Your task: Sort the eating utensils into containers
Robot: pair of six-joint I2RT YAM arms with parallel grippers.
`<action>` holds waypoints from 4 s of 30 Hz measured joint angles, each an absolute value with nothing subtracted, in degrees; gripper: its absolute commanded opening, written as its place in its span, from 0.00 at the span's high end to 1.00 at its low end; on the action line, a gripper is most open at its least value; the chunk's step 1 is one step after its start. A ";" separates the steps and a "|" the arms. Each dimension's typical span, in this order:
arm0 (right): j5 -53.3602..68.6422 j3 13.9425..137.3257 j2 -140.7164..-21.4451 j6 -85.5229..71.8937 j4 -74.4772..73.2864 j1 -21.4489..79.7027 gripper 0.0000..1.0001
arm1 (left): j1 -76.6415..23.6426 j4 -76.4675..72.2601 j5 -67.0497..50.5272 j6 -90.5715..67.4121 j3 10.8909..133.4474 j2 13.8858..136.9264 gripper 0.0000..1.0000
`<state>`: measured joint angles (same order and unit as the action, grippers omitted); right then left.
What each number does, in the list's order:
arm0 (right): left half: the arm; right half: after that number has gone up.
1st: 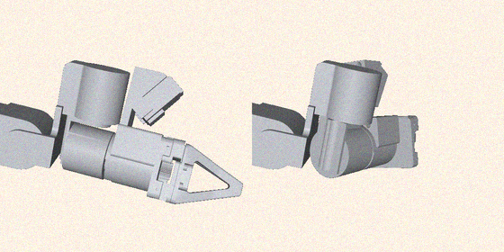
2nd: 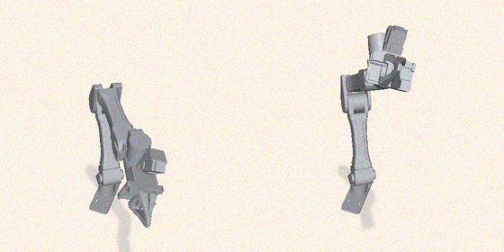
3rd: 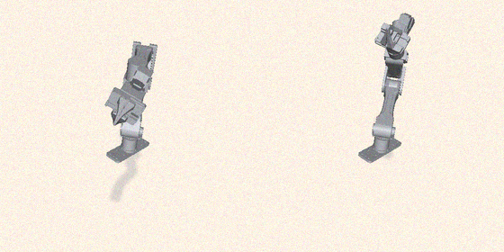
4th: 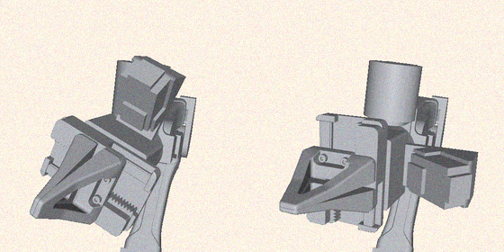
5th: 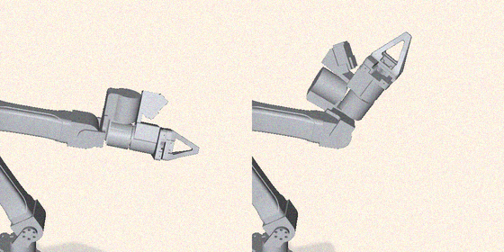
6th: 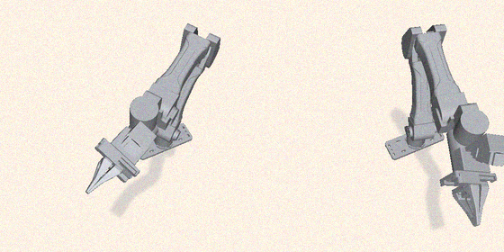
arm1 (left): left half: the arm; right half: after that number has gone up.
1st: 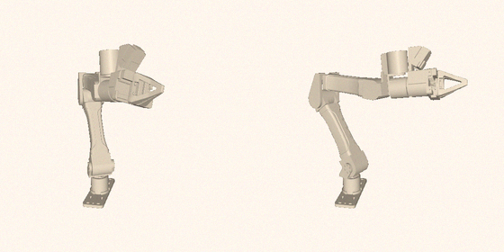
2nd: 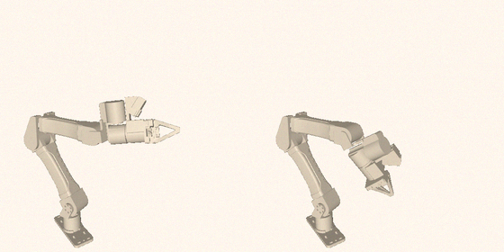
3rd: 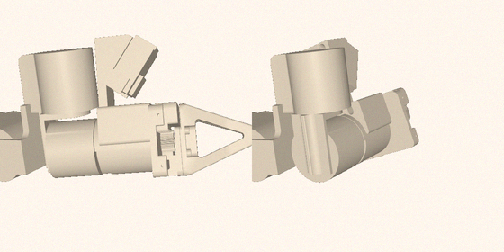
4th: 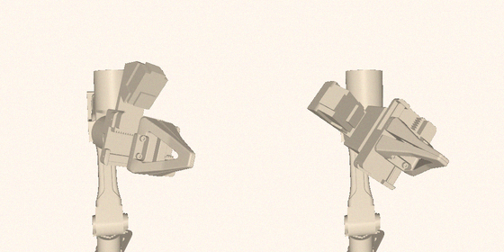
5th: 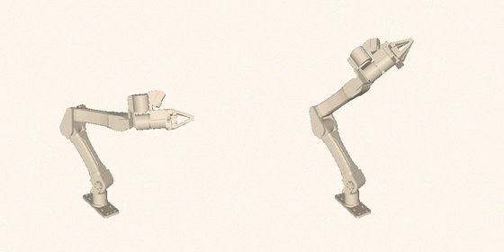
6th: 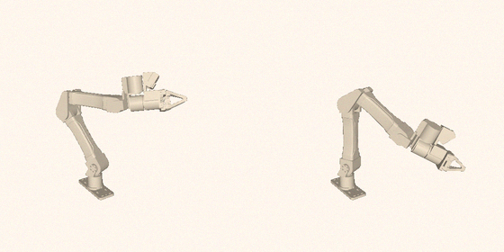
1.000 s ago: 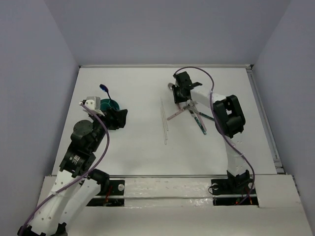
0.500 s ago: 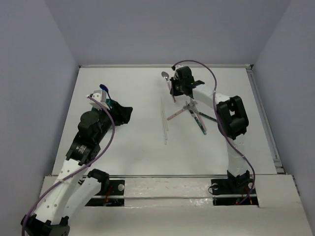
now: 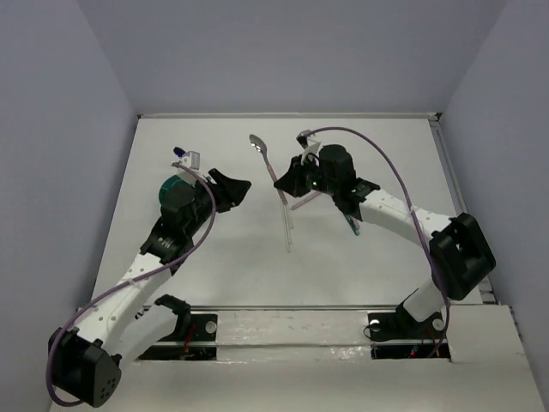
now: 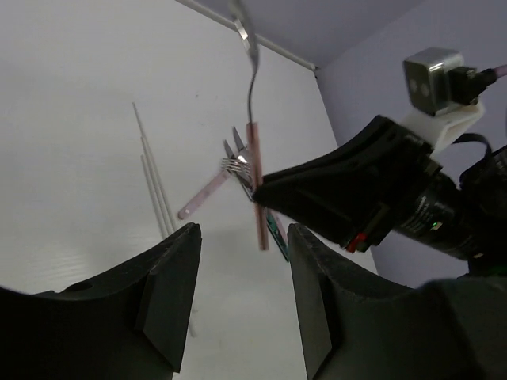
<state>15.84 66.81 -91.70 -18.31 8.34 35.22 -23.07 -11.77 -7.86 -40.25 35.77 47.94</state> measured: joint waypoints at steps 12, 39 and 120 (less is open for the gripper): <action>19.68 51.96 -85.25 -24.95 11.84 37.30 1.00 | -32.34 -21.17 -2.72 -42.02 35.75 62.19 0.58; 20.29 49.89 -82.26 -24.12 13.65 37.98 1.00 | -36.53 -25.71 0.49 -41.93 40.91 73.78 0.73; 10.07 45.89 -73.89 -20.71 13.74 37.98 0.29 | -12.27 -23.03 31.92 -15.77 50.15 87.39 0.78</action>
